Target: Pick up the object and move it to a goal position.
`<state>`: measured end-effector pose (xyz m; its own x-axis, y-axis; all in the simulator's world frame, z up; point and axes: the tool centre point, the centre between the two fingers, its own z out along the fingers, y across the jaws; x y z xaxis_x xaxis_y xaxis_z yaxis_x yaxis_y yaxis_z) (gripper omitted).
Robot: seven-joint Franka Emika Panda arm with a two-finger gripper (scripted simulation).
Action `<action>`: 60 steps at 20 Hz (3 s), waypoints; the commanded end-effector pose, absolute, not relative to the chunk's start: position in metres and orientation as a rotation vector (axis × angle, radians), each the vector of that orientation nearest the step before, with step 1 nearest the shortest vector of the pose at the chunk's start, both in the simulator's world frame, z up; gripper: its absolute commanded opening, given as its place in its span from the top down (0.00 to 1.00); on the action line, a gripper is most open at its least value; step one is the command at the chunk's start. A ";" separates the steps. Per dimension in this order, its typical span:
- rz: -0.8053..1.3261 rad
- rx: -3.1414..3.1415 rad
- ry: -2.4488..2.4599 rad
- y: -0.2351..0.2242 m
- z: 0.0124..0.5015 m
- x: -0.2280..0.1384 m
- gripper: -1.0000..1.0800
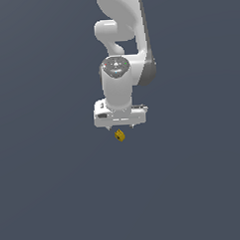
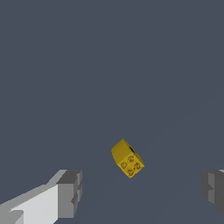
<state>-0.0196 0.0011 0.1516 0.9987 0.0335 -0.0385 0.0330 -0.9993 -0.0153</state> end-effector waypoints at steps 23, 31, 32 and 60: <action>0.014 -2.981 -0.992 -0.002 0.086 -0.042 0.04; 0.003 -2.915 -1.172 0.000 0.075 -0.047 0.04; 0.002 -2.910 -1.184 0.000 0.074 -0.047 0.04; 0.000 -2.898 -1.212 0.000 0.022 -0.049 1.00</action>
